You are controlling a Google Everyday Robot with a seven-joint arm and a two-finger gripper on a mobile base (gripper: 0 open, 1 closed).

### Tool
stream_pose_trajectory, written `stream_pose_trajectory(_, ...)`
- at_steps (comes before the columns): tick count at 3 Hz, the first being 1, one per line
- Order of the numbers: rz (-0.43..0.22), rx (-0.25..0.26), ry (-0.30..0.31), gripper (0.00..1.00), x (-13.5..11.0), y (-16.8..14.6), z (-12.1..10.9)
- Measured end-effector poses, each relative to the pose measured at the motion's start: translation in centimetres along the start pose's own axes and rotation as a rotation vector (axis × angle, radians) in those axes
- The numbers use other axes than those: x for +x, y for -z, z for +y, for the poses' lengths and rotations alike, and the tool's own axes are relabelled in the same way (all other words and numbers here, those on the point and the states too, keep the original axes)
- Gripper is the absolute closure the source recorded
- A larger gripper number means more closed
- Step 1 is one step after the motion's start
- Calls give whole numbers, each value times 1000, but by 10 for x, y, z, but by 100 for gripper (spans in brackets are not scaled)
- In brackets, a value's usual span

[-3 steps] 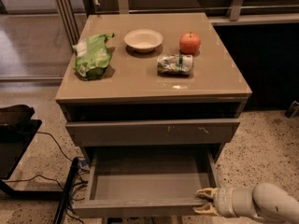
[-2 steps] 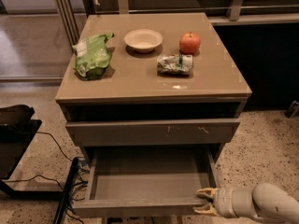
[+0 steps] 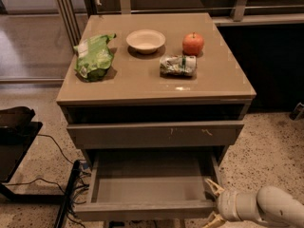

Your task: Open middle drawer

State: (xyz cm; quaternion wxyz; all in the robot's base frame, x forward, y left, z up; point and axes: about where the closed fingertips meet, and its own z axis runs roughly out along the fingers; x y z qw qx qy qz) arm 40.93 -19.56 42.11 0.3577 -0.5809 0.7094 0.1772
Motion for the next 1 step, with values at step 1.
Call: stream_pose_trajectory(1, 0, 0, 0, 0, 0, 0, 0)
